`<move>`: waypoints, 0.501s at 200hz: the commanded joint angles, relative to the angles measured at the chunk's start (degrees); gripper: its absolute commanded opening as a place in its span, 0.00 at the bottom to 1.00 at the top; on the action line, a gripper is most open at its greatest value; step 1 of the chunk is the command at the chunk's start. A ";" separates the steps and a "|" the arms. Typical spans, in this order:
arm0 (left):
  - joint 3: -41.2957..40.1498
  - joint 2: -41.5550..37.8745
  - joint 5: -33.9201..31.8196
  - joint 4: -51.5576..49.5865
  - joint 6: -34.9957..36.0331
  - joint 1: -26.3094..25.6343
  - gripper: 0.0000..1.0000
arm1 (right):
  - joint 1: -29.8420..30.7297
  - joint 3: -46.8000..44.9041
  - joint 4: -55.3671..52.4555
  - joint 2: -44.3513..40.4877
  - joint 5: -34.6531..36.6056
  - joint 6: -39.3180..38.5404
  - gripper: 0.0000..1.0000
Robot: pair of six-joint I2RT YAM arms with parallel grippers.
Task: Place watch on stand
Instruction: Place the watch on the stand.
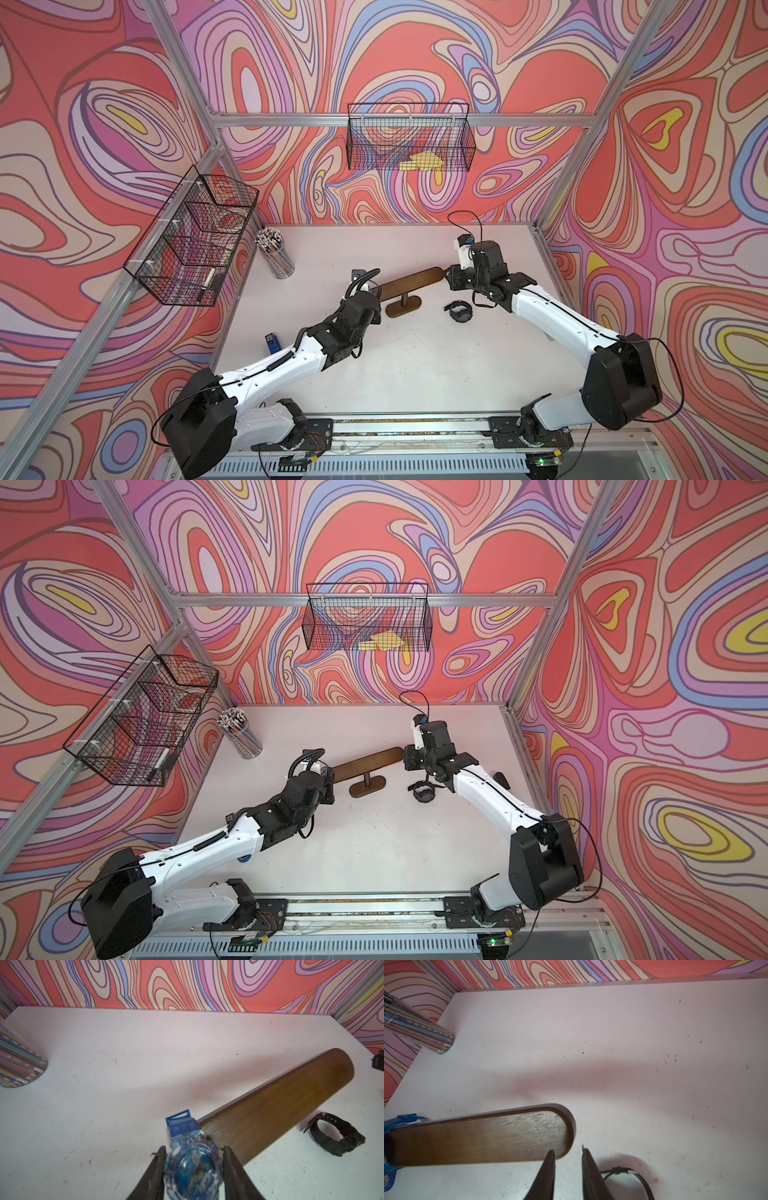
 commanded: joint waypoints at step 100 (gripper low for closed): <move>4.22 3.95 -3.69 3.67 3.99 -0.66 0.14 | -0.34 -5.21 4.53 -1.03 -5.62 1.42 0.23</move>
